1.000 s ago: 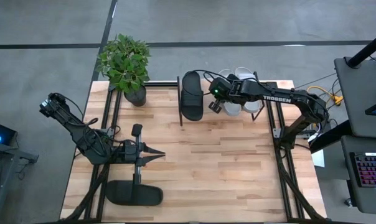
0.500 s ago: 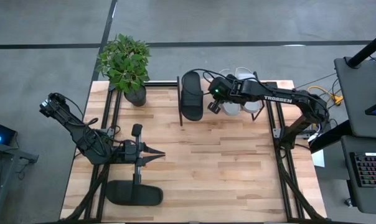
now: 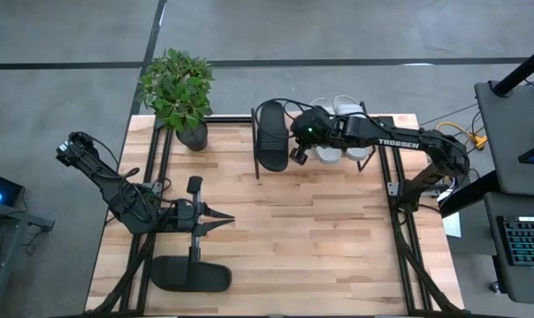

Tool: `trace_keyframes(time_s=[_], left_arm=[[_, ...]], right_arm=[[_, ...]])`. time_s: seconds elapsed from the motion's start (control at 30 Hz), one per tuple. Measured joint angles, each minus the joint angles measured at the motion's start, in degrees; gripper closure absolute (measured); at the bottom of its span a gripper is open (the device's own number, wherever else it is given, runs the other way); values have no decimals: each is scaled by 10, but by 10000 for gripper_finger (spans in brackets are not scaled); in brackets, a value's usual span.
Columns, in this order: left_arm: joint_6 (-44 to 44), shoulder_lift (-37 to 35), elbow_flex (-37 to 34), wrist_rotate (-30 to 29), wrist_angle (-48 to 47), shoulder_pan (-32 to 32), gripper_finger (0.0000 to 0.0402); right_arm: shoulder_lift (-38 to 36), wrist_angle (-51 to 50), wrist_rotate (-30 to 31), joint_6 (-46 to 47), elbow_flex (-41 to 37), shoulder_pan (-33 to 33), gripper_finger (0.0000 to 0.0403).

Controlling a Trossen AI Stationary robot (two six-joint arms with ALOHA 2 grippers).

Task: Pick and place slides into the shelf
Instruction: Adjust the slides on the shelf

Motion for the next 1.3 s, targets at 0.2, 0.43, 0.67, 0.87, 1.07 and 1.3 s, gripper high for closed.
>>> trace_keyframes(time_s=[0.2,0.43,0.67,0.87,1.07,1.3], left_arm=[[0,0,-1,0,0,0,398],[-1,0,-8,0,0,0,398],[-1,-1,-17,0,0,0,398],[-1,-1,-18,0,1,0,398],[-1,-1,-18,0,1,0,398],[-13,-1,-19,0,1,0,398]], right_arm=[[16,29,3,0,0,0,394],[18,30,21,7,0,-18,394],[20,35,19,21,0,-26,394],[25,56,-10,30,0,-26,394],[35,71,-22,31,0,-26,394],[37,73,-26,6,0,-26,394]])
